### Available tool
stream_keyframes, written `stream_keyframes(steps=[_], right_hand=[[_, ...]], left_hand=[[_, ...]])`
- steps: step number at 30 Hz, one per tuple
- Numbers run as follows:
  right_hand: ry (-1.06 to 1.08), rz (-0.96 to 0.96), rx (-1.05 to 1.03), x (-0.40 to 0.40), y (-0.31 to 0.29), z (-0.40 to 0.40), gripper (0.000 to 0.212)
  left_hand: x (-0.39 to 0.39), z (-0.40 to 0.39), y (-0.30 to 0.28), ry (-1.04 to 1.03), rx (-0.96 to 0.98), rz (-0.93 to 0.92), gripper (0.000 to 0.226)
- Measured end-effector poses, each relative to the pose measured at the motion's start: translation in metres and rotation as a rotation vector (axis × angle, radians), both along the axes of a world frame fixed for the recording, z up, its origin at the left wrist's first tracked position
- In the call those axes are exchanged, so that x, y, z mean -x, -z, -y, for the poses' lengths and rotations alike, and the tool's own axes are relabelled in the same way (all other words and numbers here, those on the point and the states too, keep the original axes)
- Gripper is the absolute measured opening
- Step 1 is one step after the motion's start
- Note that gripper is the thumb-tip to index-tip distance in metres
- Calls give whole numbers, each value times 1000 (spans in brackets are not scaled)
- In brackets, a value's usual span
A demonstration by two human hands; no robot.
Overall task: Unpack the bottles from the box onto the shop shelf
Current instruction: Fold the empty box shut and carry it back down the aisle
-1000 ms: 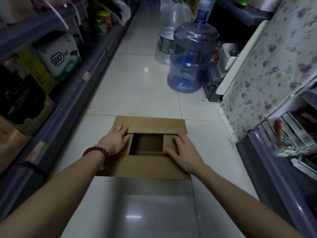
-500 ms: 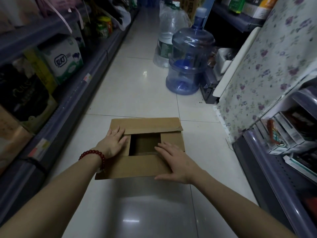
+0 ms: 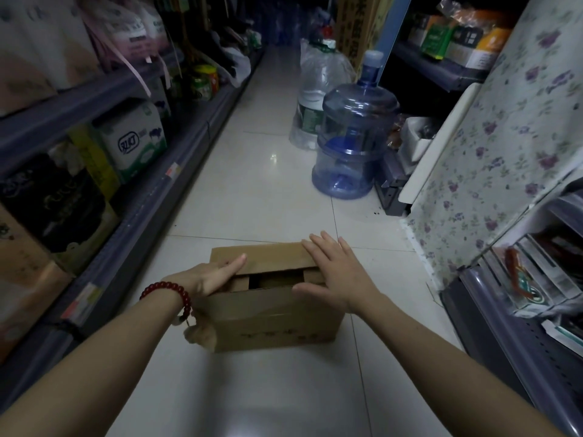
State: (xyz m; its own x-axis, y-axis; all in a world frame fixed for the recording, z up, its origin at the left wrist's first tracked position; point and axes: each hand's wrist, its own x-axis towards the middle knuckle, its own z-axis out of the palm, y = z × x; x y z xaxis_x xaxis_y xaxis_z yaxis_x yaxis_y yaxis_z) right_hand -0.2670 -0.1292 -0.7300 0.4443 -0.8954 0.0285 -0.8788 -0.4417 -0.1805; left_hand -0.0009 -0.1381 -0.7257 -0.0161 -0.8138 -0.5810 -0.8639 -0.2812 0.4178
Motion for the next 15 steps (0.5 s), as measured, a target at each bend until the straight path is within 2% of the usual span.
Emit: stream_keyframes(steps=[2,5,9,10,12,15], right_hand=[[82,11,18,-3,6,10,106],[232,42,26,-8,22,18,99],[401,118,-121,-13,45,22,89],[430,131,-161,-14,50,24,88],[472,152,-236,-13,60,26,83],[525,245,-347,-11,72,26,79]], left_hand=[[-4,6,-3,4,41,22,100],[-8,7,0,72,175,97,86],[-16,1,19,281,281,236,88],[-17,1,25,302,293,260,81],[-19,1,34,275,324,259,61],[-21,3,51,121,328,141,50]])
